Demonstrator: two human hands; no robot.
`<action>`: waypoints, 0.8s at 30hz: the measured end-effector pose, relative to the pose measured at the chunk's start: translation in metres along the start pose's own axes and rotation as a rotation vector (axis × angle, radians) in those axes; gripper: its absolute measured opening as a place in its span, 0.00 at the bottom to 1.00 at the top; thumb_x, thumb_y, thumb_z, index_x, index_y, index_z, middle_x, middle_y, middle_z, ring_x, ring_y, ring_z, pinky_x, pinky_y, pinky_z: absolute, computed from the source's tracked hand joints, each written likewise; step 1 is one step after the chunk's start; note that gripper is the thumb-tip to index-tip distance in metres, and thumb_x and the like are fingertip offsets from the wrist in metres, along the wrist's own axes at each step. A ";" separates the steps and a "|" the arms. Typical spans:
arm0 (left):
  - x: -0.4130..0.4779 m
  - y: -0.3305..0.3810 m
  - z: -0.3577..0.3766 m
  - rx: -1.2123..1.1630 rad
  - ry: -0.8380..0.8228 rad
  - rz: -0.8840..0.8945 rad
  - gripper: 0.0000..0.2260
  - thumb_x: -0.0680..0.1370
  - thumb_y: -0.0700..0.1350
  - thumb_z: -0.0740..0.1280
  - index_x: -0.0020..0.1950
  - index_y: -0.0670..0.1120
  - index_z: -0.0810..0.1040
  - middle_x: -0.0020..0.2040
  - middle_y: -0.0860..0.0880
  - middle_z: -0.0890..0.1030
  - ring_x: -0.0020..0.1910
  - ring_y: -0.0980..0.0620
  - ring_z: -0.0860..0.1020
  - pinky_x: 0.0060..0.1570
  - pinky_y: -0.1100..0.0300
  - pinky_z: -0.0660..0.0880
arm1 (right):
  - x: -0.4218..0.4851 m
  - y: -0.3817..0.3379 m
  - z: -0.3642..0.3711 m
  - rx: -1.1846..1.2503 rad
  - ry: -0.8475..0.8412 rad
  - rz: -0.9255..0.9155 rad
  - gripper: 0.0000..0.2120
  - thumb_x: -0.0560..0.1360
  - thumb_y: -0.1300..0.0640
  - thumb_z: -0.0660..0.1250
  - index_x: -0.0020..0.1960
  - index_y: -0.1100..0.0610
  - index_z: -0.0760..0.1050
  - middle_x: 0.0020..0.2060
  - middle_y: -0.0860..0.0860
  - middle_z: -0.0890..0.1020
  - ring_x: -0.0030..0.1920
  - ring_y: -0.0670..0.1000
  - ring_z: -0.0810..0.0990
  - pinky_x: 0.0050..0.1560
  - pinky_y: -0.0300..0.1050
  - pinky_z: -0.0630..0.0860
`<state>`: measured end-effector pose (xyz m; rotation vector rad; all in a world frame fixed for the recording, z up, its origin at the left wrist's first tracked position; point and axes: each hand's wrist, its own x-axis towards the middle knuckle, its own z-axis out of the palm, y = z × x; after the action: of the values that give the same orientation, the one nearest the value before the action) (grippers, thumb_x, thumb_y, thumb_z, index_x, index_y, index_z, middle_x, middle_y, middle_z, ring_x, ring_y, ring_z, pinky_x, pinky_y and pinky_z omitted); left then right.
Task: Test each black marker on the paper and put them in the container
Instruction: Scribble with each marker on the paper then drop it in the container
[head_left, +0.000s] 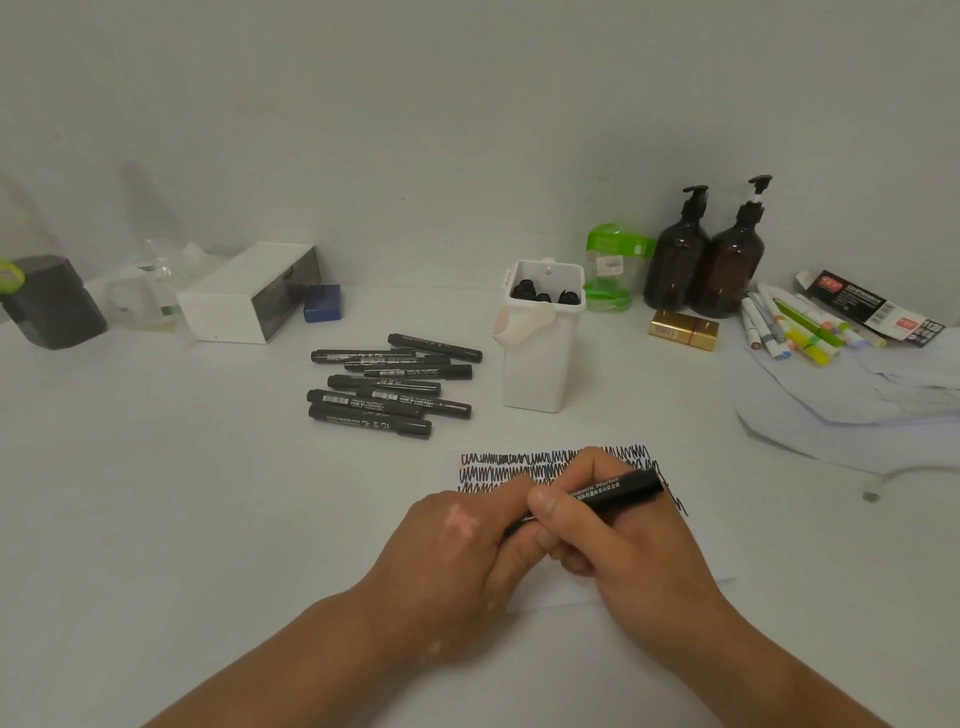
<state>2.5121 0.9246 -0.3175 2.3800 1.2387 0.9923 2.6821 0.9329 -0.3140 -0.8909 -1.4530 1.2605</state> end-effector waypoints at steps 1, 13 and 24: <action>-0.001 0.000 0.000 0.009 0.014 0.001 0.20 0.82 0.61 0.55 0.50 0.49 0.79 0.32 0.55 0.75 0.28 0.54 0.70 0.29 0.64 0.64 | 0.000 0.000 0.000 0.016 -0.014 -0.007 0.10 0.69 0.46 0.74 0.36 0.51 0.77 0.27 0.52 0.79 0.28 0.46 0.73 0.30 0.35 0.69; -0.001 -0.028 -0.010 0.117 -0.072 -0.108 0.31 0.65 0.72 0.71 0.63 0.57 0.77 0.43 0.64 0.69 0.44 0.65 0.71 0.46 0.72 0.65 | 0.005 0.001 -0.028 -0.035 0.091 0.099 0.11 0.66 0.47 0.72 0.42 0.53 0.85 0.29 0.55 0.82 0.28 0.51 0.77 0.27 0.43 0.74; -0.003 -0.036 -0.005 0.241 -0.230 -0.222 0.34 0.64 0.75 0.69 0.68 0.65 0.74 0.52 0.60 0.70 0.55 0.59 0.68 0.58 0.62 0.68 | 0.006 0.012 -0.018 -0.445 0.040 0.126 0.03 0.69 0.51 0.72 0.42 0.44 0.84 0.28 0.48 0.83 0.24 0.45 0.77 0.30 0.35 0.73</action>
<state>2.4851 0.9434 -0.3341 2.3771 1.5619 0.5121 2.6972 0.9457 -0.3251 -1.3115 -1.6987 1.0146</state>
